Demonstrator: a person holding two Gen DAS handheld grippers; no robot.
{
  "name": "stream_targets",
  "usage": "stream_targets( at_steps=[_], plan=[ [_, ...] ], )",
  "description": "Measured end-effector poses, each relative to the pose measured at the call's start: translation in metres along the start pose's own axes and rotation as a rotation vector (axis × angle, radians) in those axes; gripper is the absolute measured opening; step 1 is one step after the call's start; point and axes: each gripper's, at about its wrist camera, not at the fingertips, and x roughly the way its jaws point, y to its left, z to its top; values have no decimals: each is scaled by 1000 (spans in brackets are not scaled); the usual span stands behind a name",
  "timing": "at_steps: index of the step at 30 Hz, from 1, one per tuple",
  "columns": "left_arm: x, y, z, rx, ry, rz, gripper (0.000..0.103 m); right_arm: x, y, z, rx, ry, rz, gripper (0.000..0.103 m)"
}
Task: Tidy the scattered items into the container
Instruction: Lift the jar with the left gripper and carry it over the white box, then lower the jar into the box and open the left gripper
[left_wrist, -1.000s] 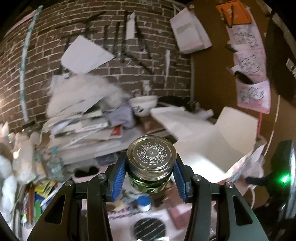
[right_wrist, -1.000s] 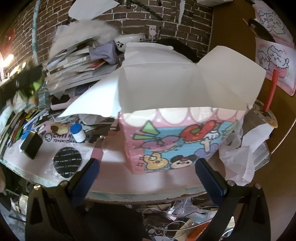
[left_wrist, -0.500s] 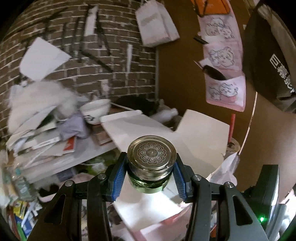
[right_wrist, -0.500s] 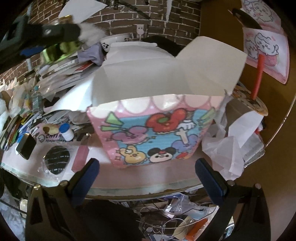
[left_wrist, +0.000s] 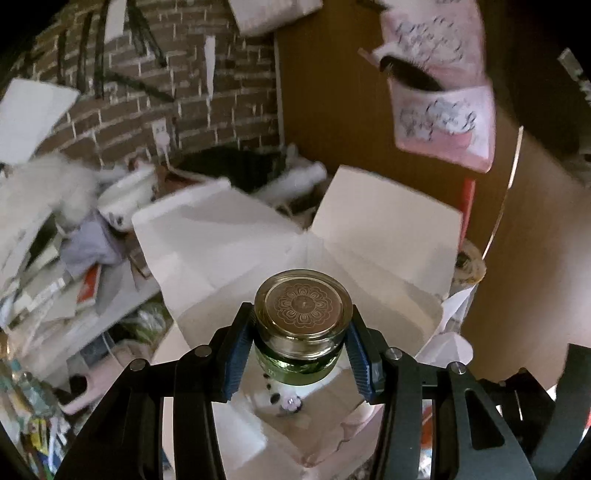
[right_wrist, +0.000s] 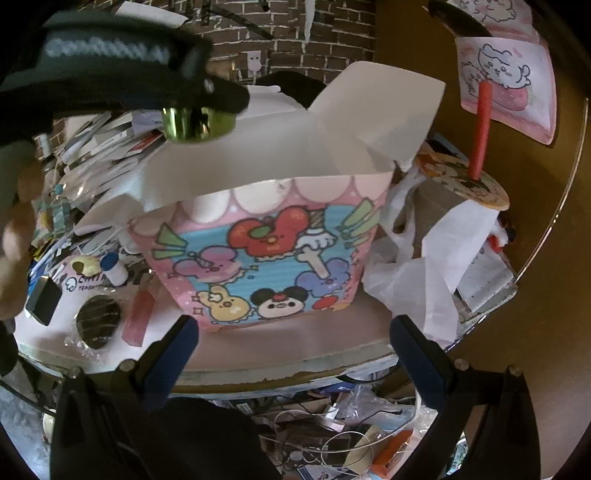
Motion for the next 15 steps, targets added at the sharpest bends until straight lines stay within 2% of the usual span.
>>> stream_targets(
  at_steps=[15],
  plan=[
    [60,-19,6,2,249,-5,43,-3,-17,-3,50,-4,-11,103]
  ],
)
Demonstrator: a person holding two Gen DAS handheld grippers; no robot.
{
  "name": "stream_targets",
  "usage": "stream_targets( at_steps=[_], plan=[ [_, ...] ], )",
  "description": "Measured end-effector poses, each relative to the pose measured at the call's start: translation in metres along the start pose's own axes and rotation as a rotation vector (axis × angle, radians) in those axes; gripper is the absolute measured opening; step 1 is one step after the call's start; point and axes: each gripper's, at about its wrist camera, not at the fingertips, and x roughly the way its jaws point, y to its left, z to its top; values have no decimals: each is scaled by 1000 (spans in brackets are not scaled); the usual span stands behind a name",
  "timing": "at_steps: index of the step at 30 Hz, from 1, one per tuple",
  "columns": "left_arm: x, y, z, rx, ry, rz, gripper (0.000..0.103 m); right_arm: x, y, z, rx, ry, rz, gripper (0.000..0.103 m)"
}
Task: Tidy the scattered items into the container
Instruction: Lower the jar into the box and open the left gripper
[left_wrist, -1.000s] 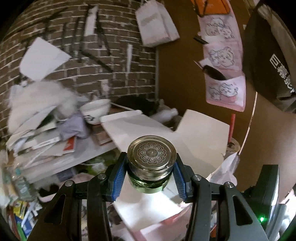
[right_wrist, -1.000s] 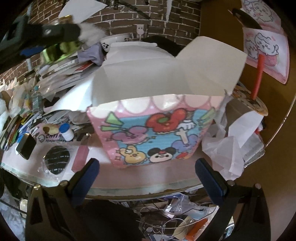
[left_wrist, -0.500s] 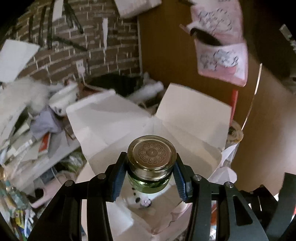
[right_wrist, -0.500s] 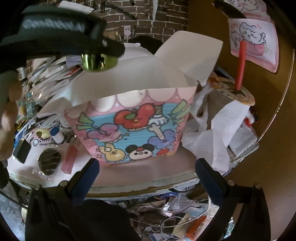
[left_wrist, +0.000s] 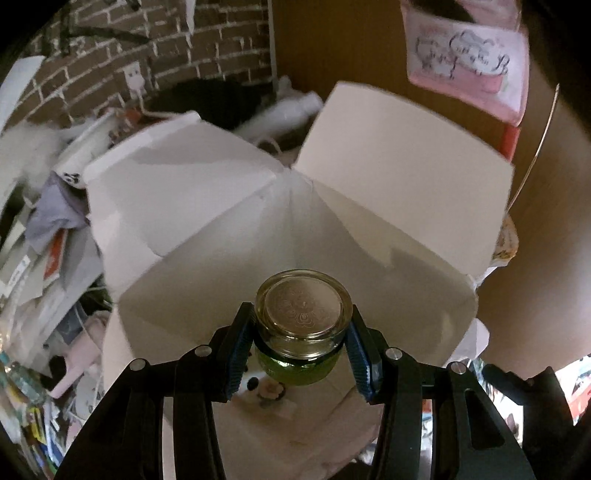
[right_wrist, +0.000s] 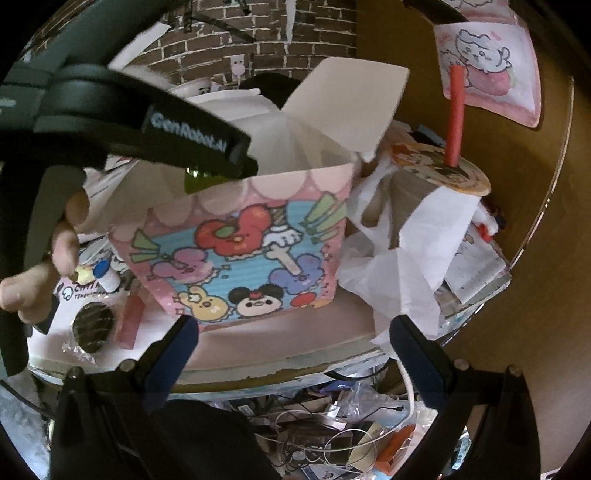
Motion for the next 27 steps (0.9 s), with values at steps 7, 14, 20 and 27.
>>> stream_targets(
  at_steps=[7,14,20,27],
  plan=[
    [9,3,6,-30,62,-38,43,1,-9,0,28,4,-13,103],
    [5,3,6,-45,86,-12,43,1,-8,0,26,6,-8,103],
    [4,-1,6,-41,103,-19,43,2,-8,-1,29,7,-8,103],
    [-6,-5,5,-37,70,12,48,2,-8,0,28,6,-4,103]
  ],
)
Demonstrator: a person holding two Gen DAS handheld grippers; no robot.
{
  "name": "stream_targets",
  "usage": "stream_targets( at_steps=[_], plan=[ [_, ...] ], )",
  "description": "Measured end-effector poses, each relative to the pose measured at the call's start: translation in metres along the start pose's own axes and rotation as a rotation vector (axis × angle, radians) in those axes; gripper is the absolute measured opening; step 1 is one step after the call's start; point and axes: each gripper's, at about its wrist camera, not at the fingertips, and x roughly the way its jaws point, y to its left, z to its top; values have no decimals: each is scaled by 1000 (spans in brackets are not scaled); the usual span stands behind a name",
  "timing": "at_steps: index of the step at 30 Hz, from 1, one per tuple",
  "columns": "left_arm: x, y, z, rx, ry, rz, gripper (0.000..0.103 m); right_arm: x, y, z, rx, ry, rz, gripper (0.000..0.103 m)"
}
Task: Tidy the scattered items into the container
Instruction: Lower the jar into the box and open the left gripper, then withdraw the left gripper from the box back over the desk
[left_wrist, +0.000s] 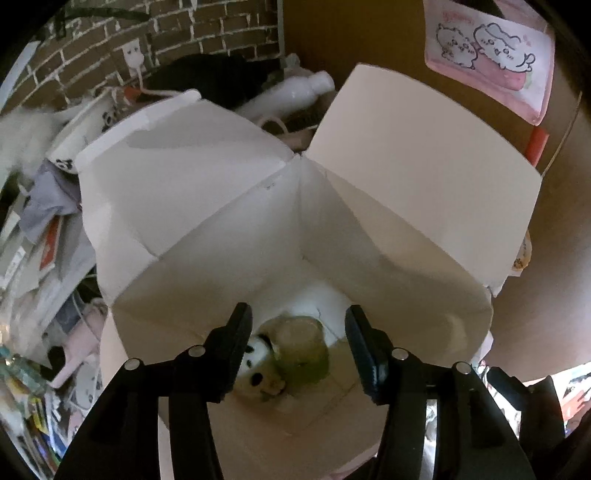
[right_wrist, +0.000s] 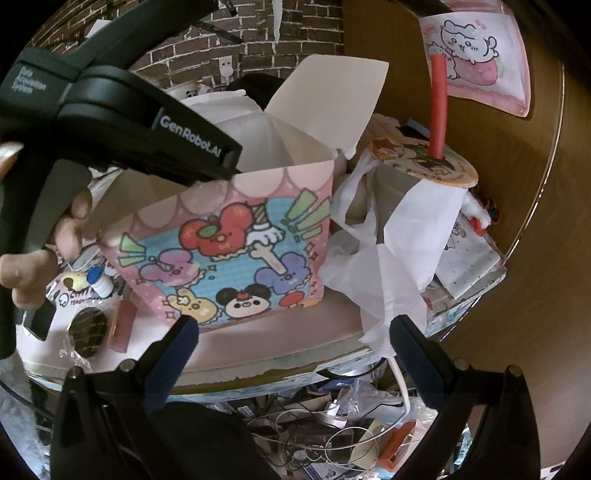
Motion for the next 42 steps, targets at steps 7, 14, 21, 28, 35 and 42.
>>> stream_targets(
  at_steps=[7,14,21,28,35,42],
  plan=[
    [-4,6,-5,-25,-12,-5,68,-1,0,0,-7,-1,2,103],
    [-5,13,-4,-18,-49,11,75,0,1,0,-10,1,3,103],
    [-21,18,-5,-10,-112,34,83,0,5,1,-29,2,8,103],
    [-42,27,-17,-18,-176,55,86,1,12,1,-49,4,13,103],
    [-63,38,-33,-36,-231,84,86,0,31,-2,-86,5,27,103],
    [-79,54,-54,-74,-269,121,86,-2,49,-5,-129,3,41,103]
  ],
)
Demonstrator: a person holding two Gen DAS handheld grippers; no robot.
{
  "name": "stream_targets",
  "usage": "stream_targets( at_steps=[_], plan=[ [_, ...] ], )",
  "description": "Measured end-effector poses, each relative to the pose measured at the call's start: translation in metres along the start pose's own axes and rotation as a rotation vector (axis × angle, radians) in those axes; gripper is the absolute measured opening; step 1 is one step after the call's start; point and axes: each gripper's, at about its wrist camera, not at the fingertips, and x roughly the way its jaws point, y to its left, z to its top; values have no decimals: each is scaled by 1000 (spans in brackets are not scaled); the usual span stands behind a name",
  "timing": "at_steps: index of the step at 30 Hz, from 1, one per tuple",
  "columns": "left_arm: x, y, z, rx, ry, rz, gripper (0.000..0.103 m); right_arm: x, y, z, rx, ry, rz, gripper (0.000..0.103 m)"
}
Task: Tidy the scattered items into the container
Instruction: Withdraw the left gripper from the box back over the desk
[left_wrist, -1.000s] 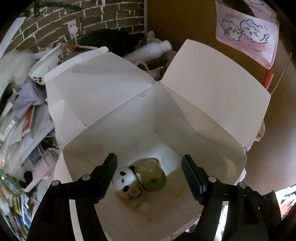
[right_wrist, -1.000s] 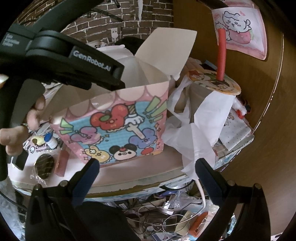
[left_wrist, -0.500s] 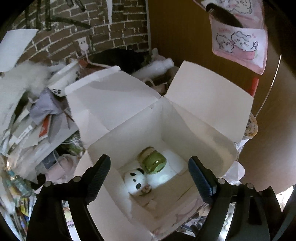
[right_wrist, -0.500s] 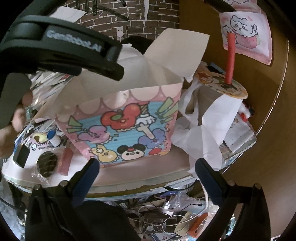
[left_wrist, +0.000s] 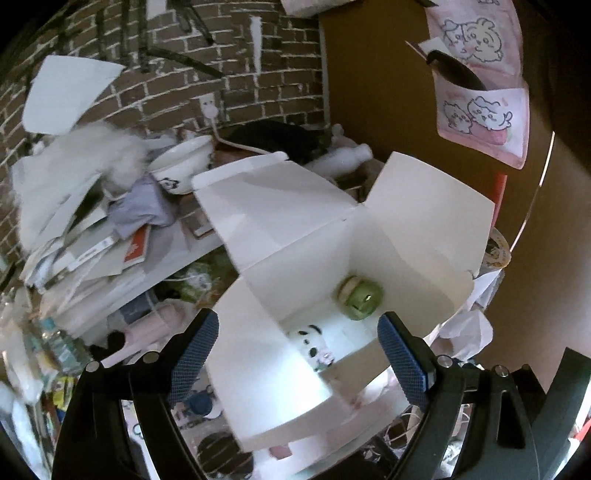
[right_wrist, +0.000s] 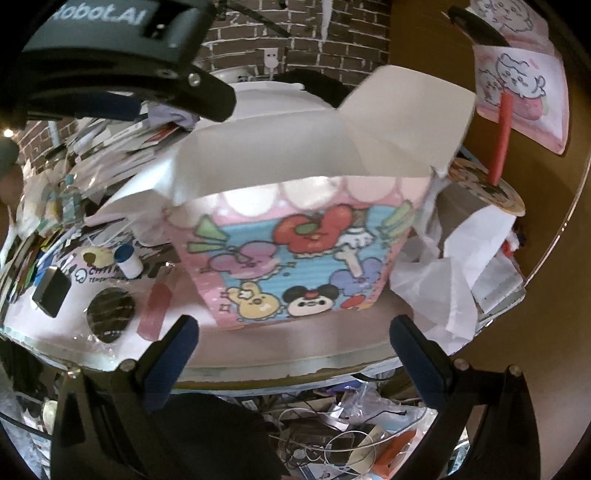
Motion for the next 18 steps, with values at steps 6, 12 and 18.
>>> stream_targets(
  at_steps=[6,12,18],
  plan=[
    [-13,19,-14,-38,-24,32,88,-1,11,0,-21,-4,10,103],
    [-26,37,-31,-82,-55,80,94,0,24,-1,-58,-4,15,103],
    [-34,55,-50,-136,-72,116,94,0,32,1,-77,-13,21,103]
  ],
)
